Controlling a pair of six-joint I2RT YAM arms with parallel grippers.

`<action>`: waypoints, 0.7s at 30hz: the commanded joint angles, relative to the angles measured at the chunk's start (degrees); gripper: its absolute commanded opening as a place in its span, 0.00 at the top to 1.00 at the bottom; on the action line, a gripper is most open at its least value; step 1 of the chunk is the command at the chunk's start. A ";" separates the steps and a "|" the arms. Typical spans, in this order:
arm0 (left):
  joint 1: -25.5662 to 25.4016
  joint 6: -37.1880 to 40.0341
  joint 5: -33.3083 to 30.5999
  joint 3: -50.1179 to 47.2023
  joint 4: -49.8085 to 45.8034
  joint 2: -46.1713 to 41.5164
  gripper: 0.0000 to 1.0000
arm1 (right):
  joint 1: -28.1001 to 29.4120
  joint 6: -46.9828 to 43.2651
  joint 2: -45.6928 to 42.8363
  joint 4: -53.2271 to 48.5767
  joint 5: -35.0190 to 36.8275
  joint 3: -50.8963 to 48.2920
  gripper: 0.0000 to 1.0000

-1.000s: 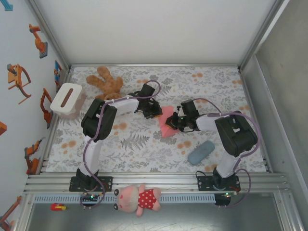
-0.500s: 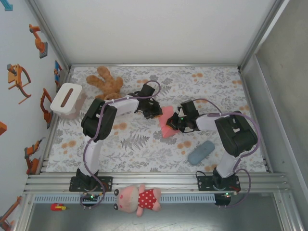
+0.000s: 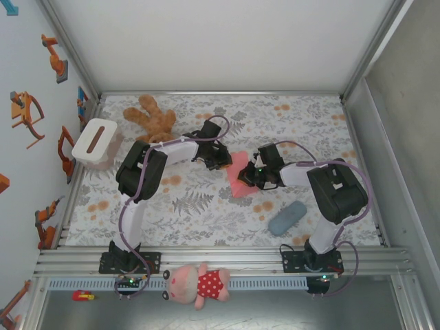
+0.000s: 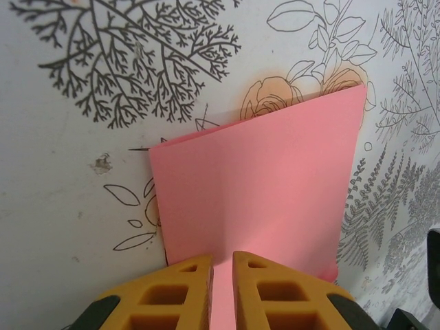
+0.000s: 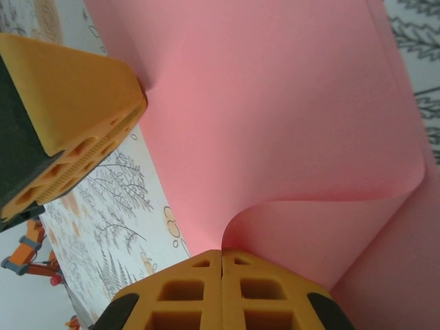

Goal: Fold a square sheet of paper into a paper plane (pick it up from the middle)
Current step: Fold the triangle a second time at the center of the table.

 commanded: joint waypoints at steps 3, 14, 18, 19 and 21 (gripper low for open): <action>-0.15 0.71 1.43 -1.30 -0.78 0.49 0.85 | 0.34 -3.03 -2.14 -4.87 -0.31 1.28 1.00; -0.12 0.53 1.44 -1.82 -0.55 0.39 0.85 | 0.39 -1.94 -1.12 -0.64 -1.56 1.08 1.00; -0.17 0.47 1.43 -1.88 -0.47 0.34 0.85 | 0.46 -1.80 -0.79 -0.52 -1.96 0.91 1.00; -0.19 0.45 1.50 -1.85 -0.43 0.27 0.85 | 0.43 -1.80 -0.69 -0.40 -2.13 0.82 1.00; -0.21 0.45 1.48 -1.84 -0.39 0.26 0.85 | 0.41 -1.84 -0.55 -0.43 -2.24 0.76 1.00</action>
